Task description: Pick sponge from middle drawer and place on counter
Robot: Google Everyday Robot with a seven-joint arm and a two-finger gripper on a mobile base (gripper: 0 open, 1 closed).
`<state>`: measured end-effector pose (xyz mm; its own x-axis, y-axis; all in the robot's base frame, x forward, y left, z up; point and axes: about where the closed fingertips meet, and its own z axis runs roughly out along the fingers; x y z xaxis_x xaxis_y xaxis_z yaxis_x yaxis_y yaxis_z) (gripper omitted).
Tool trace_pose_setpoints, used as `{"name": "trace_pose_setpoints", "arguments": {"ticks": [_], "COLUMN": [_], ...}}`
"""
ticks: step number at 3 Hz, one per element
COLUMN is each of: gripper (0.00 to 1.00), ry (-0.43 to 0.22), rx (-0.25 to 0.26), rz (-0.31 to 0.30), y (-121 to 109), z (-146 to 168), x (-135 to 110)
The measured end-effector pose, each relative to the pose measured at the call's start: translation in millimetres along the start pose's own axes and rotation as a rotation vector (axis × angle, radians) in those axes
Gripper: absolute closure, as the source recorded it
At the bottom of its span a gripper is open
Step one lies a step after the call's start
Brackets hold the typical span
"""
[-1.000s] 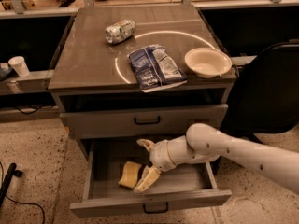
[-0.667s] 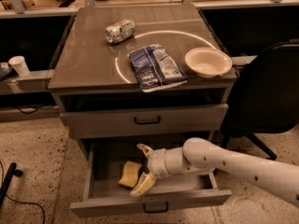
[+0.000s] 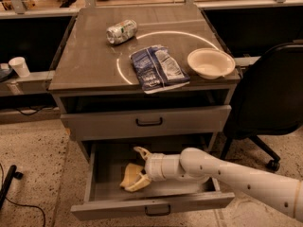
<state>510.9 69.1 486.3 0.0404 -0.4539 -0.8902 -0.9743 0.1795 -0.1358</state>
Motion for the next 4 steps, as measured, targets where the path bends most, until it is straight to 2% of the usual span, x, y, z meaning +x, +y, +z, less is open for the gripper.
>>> {"name": "trace_pose_setpoints", "arguments": {"ticks": [1, 2, 4], "gripper": [0.29, 0.17, 0.08], "ry": [-0.008, 0.016, 0.061], "rx": [-0.011, -0.035, -0.111], "rz": [0.009, 0.029, 0.029], "y": [-14.6, -19.5, -2.4], "z": [16.7, 34.9, 69.1], "x": [8.9, 26.7, 67.1]}}
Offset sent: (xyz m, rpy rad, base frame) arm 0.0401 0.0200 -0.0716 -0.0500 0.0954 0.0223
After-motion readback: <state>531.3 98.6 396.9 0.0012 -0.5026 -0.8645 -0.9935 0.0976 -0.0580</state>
